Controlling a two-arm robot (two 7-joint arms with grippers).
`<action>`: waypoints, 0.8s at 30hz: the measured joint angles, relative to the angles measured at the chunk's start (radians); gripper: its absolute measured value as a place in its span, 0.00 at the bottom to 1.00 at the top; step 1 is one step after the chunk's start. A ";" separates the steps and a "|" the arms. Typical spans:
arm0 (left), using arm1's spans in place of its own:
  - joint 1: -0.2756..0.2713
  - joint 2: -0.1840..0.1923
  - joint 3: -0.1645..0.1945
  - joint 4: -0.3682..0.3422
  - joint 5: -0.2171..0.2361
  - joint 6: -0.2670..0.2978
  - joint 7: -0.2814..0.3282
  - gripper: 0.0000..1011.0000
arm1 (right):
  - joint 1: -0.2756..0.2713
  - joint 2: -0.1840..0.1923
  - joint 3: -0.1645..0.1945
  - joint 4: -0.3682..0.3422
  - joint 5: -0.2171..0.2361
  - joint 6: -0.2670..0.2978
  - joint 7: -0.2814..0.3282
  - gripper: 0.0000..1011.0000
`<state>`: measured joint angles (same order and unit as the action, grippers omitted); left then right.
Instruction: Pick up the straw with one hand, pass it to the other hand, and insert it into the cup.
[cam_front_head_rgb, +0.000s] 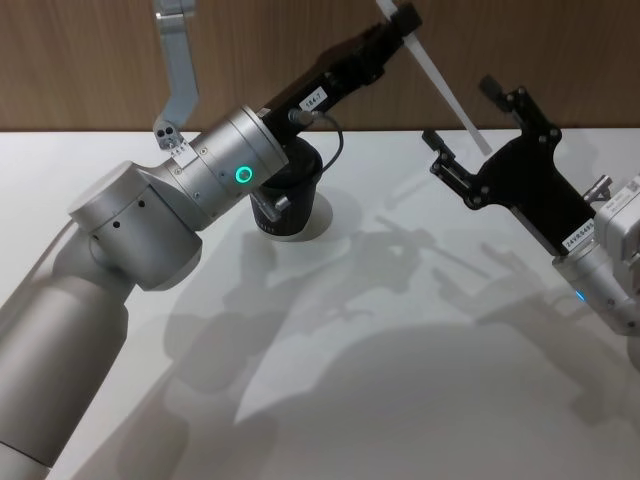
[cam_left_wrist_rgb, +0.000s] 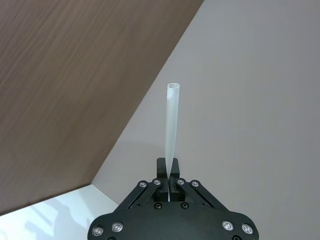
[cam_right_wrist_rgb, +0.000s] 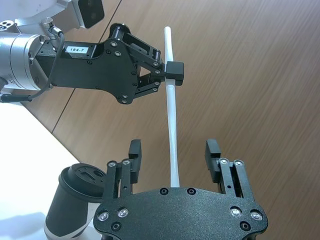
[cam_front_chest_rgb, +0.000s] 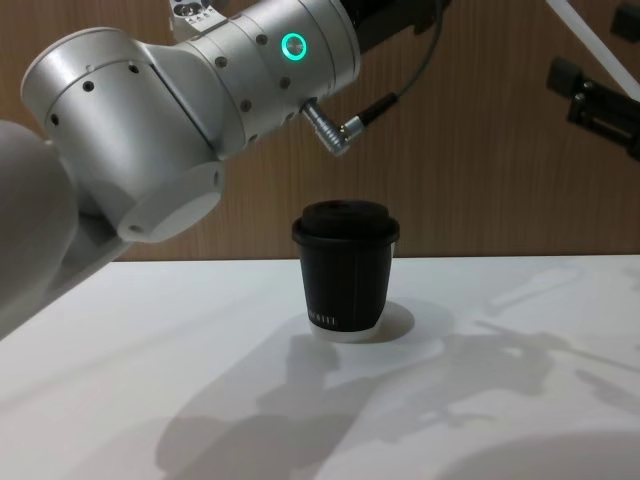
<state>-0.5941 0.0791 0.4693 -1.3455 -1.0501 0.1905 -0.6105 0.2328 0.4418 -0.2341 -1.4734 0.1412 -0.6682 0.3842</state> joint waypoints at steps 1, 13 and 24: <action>0.000 0.000 0.000 0.000 0.000 0.000 0.000 0.01 | 0.000 0.000 0.000 0.000 0.000 0.000 0.000 0.76; 0.001 0.002 0.011 -0.016 0.035 -0.034 0.044 0.01 | 0.000 0.000 0.000 0.000 0.000 0.000 0.000 0.99; -0.033 0.015 0.039 -0.052 0.105 -0.052 0.118 0.01 | 0.000 0.000 0.000 0.000 0.000 0.000 0.000 0.99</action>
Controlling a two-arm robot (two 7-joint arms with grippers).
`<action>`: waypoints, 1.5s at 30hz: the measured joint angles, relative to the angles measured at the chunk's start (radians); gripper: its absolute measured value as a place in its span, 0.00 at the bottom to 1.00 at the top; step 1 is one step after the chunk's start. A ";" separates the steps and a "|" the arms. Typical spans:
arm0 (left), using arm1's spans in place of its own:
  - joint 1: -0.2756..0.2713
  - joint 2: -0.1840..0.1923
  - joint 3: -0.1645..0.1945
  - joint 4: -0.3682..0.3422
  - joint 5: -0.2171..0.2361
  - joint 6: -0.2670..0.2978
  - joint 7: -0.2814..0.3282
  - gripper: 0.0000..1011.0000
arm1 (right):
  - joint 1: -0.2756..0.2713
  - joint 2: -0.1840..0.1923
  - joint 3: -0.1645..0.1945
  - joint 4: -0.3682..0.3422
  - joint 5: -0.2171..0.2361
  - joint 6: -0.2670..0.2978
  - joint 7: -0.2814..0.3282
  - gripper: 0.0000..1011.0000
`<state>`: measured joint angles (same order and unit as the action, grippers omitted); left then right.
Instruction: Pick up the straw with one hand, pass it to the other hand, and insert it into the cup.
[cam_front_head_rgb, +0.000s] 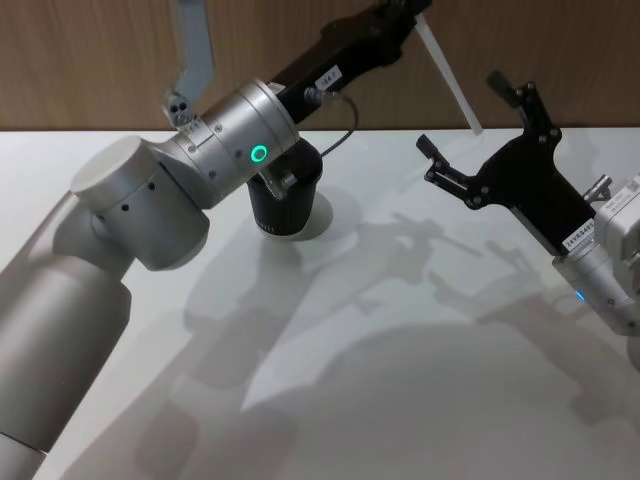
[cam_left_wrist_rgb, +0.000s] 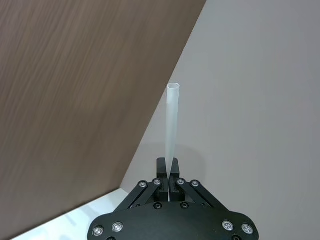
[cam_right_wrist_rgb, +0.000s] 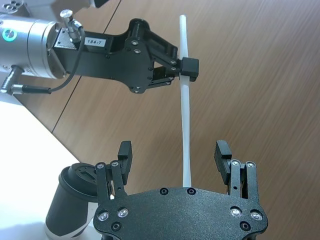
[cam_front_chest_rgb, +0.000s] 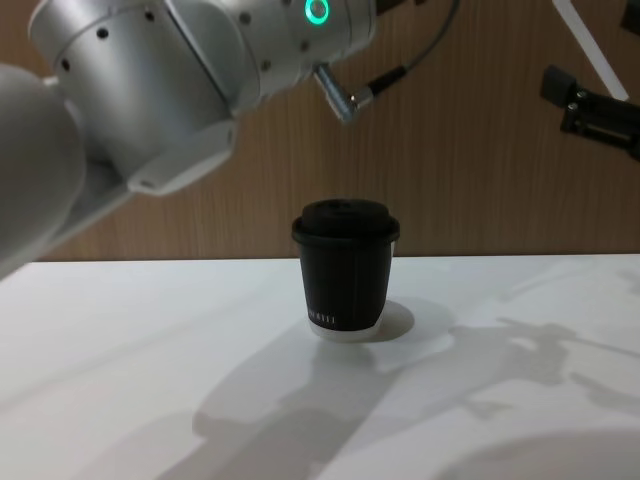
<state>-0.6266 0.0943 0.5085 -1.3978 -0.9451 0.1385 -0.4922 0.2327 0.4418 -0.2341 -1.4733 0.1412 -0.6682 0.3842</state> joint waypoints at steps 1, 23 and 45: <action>-0.005 0.004 0.004 -0.008 0.009 0.005 0.013 0.01 | 0.000 0.000 0.000 0.000 0.000 0.000 0.000 0.99; -0.042 0.106 0.026 -0.181 0.050 0.190 0.196 0.01 | 0.000 0.000 0.000 0.000 0.000 0.000 0.000 0.99; -0.001 0.178 0.029 -0.359 0.143 0.288 0.458 0.01 | 0.000 0.000 0.000 0.000 0.000 0.000 0.000 0.99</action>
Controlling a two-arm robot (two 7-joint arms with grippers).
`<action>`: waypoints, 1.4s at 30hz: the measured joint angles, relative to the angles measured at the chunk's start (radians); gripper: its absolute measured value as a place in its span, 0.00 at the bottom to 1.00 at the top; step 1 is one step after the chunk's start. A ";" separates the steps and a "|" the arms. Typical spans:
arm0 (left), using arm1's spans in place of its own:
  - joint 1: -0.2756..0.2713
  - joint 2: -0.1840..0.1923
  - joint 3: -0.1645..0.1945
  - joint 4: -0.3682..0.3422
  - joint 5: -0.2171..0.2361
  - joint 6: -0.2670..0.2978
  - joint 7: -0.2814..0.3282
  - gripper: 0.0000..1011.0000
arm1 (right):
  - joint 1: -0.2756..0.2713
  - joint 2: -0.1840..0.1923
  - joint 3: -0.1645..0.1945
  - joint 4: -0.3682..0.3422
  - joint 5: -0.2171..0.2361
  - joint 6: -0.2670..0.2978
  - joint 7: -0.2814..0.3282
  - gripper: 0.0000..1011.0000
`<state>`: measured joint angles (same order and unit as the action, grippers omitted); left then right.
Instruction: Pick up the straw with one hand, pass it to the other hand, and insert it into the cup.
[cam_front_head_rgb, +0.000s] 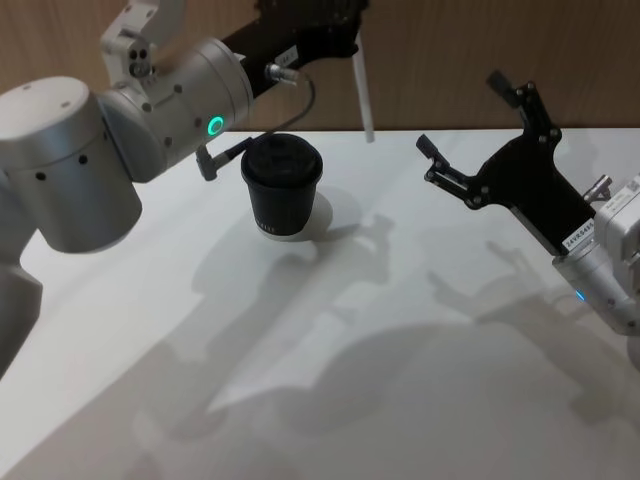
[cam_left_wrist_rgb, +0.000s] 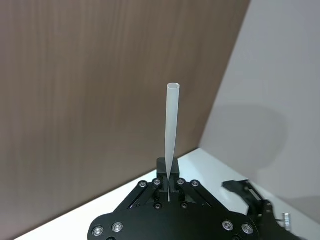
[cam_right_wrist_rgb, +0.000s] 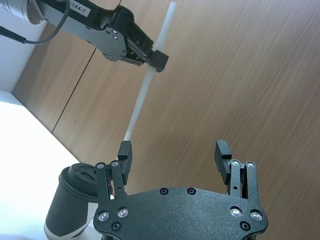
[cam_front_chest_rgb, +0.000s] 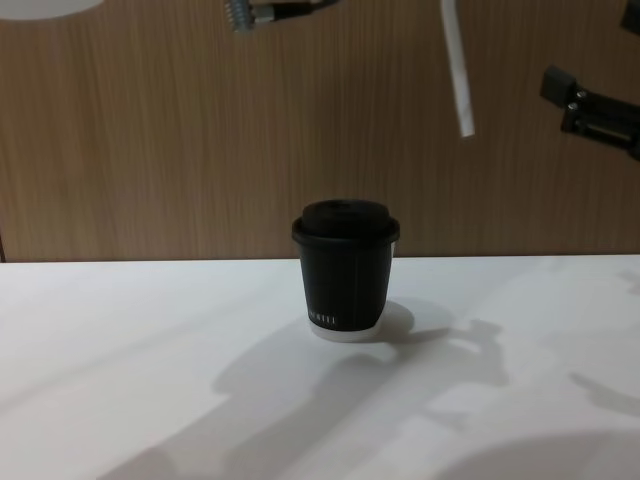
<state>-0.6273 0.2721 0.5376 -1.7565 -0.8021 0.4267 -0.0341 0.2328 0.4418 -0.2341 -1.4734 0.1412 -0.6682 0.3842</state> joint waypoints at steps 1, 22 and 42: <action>0.004 0.003 0.002 -0.009 0.012 0.003 0.019 0.01 | 0.000 0.000 0.000 0.000 0.000 0.000 0.000 0.99; 0.036 0.027 0.016 -0.077 0.145 -0.010 0.157 0.01 | 0.000 0.000 0.000 0.000 0.000 0.000 0.000 0.99; 0.015 -0.016 0.003 -0.033 0.221 0.005 0.265 0.01 | 0.000 0.000 0.000 0.000 0.000 0.000 0.000 0.99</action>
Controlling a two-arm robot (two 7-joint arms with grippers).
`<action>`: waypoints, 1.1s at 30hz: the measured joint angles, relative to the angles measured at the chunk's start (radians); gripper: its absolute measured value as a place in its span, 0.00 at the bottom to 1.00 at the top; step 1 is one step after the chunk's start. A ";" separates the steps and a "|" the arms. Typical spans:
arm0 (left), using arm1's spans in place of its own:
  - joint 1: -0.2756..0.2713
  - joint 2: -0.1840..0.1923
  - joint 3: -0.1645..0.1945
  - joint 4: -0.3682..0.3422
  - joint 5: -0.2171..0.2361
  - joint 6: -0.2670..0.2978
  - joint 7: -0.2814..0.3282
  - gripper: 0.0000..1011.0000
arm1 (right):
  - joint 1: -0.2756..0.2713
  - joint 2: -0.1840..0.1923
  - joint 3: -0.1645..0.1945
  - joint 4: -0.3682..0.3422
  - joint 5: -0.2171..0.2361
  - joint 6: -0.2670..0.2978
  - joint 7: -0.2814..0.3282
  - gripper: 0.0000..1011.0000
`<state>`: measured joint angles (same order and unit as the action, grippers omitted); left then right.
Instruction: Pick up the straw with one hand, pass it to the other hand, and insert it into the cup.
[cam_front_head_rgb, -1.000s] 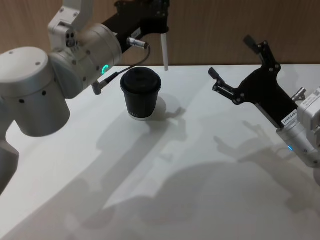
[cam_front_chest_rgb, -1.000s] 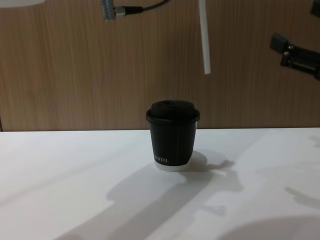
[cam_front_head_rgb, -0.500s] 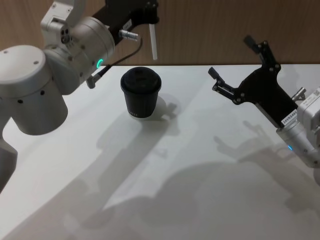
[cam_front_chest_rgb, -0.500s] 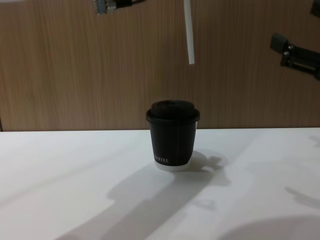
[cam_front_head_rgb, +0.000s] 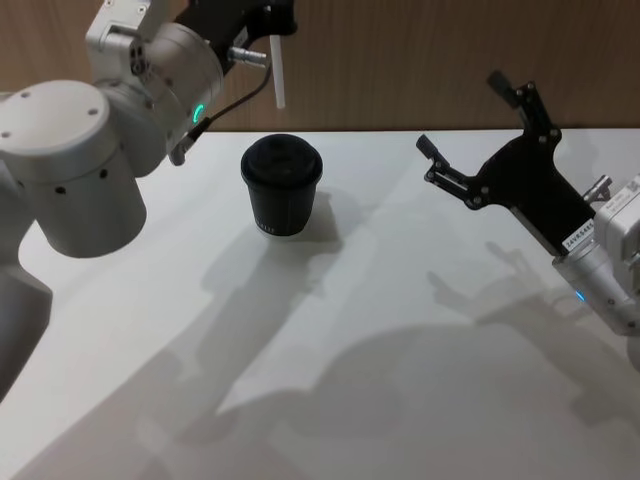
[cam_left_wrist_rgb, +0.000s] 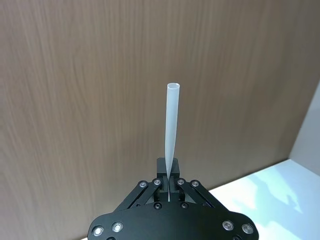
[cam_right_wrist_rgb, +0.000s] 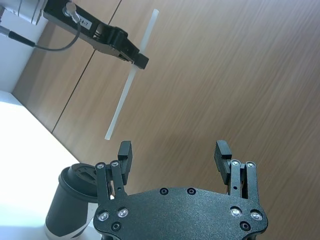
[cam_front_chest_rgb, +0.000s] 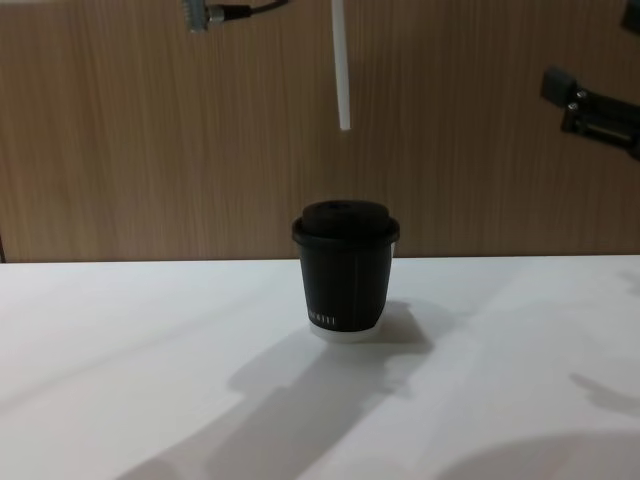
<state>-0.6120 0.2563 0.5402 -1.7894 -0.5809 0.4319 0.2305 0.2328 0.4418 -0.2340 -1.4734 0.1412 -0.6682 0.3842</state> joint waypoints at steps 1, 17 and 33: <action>-0.002 -0.004 0.000 0.005 0.005 0.004 0.007 0.01 | 0.000 0.000 0.000 0.000 0.000 0.000 0.000 0.99; -0.008 -0.047 0.001 0.058 0.035 0.022 0.051 0.01 | 0.000 0.000 0.000 0.000 0.000 0.000 0.000 0.99; -0.014 -0.075 -0.009 0.091 0.030 0.065 0.060 0.01 | 0.000 0.000 0.000 0.000 0.000 0.000 0.000 0.99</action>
<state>-0.6259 0.1814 0.5316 -1.6983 -0.5507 0.4973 0.2902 0.2328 0.4418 -0.2340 -1.4733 0.1412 -0.6682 0.3841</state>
